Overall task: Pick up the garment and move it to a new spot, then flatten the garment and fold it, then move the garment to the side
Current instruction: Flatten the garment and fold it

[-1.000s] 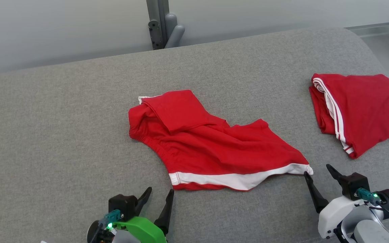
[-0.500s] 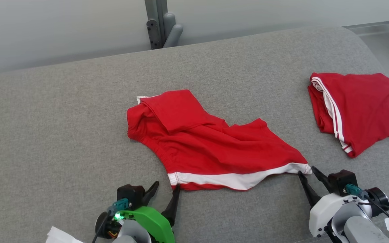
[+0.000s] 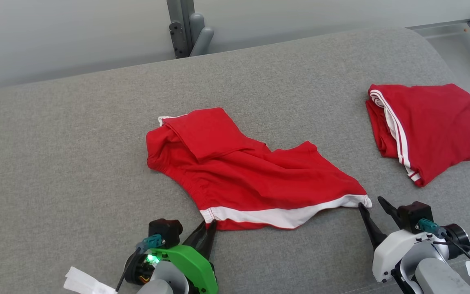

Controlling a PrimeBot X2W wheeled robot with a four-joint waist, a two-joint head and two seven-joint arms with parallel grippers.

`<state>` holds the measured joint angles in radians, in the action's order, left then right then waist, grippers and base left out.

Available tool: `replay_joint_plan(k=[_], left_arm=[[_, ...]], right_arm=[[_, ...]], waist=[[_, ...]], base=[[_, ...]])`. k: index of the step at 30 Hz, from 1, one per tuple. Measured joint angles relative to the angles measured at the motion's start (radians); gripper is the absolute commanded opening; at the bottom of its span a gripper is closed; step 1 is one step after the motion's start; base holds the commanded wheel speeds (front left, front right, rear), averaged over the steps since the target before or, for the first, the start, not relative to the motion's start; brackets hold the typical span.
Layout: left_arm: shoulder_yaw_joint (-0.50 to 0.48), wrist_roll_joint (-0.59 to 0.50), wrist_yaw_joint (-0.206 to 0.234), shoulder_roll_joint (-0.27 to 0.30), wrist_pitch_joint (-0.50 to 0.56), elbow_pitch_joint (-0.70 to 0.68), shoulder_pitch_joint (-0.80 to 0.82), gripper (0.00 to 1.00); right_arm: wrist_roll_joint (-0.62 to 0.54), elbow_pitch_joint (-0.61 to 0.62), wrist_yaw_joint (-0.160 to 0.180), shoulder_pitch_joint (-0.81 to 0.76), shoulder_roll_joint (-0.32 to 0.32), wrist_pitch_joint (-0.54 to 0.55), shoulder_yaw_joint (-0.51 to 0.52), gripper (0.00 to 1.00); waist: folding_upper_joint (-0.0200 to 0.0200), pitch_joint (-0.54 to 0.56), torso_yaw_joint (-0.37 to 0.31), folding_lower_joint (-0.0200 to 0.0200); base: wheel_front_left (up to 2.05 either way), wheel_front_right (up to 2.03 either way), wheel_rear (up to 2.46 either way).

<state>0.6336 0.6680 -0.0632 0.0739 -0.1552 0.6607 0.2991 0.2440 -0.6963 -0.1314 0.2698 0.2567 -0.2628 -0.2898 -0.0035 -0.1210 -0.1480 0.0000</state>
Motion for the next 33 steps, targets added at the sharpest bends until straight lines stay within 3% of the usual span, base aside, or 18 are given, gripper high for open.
replay_joint_plan(k=[2,3,10,17,19,23,24,25,33], left_arm=[[0.006,0.006,-0.007,-0.001,0.003,-0.002,0.000,0.02],[0.008,0.010,-0.010,-0.001,0.004,-0.005,0.000,0.00],[0.005,0.022,-0.016,0.010,-0.002,-0.031,-0.006,0.00],[-0.046,0.047,0.049,0.086,-0.031,-0.154,-0.140,0.00],[-0.051,0.060,0.065,0.102,-0.028,-0.204,-0.177,0.00],[-0.051,0.068,0.098,0.111,-0.013,-0.281,-0.224,0.00],[-0.055,0.067,0.117,0.114,-0.023,-0.309,-0.242,0.55],[-0.058,0.067,0.126,0.116,-0.027,-0.322,-0.252,1.00],[-0.117,0.039,0.187,0.145,-0.091,-0.428,-0.351,1.00]], right_arm=[[0.000,0.009,0.000,-0.004,0.000,0.000,0.005,0.75],[0.000,0.014,0.000,-0.009,0.000,0.000,0.010,0.75],[-0.002,0.036,0.000,-0.033,0.000,0.000,0.033,0.80],[-0.011,0.072,0.000,-0.074,0.002,0.000,0.075,0.84],[-0.014,0.087,0.000,-0.093,0.007,0.000,0.094,0.92],[-0.025,0.128,0.000,-0.132,0.006,0.000,0.130,0.98],[-0.034,0.159,0.000,-0.154,0.003,0.000,0.148,1.00],[-0.038,0.174,0.000,-0.167,0.001,0.000,0.156,1.00],[-0.081,0.331,0.000,-0.269,-0.028,0.000,0.244,1.00]], waist=[[0.0000,-0.002,-0.005,0.0000],[0.0000,-0.003,-0.007,0.0000],[0.0000,-0.003,-0.015,0.0000],[0.0000,0.011,-0.013,0.0000],[0.0000,0.015,-0.004,0.0000],[0.0000,0.025,0.019,0.0000],[0.0000,0.036,0.026,0.0000],[0.0000,0.044,0.029,0.0000],[0.0000,0.108,0.039,0.0000]], base=[[0.00,0.00,0.00],[0.00,0.00,0.00],[0.00,0.00,0.00],[0.00,0.00,0.00],[0.00,0.00,0.00],[0.00,0.00,0.00],[0.00,0.00,0.00],[0.00,0.00,0.00],[0.00,0.00,0.00]])
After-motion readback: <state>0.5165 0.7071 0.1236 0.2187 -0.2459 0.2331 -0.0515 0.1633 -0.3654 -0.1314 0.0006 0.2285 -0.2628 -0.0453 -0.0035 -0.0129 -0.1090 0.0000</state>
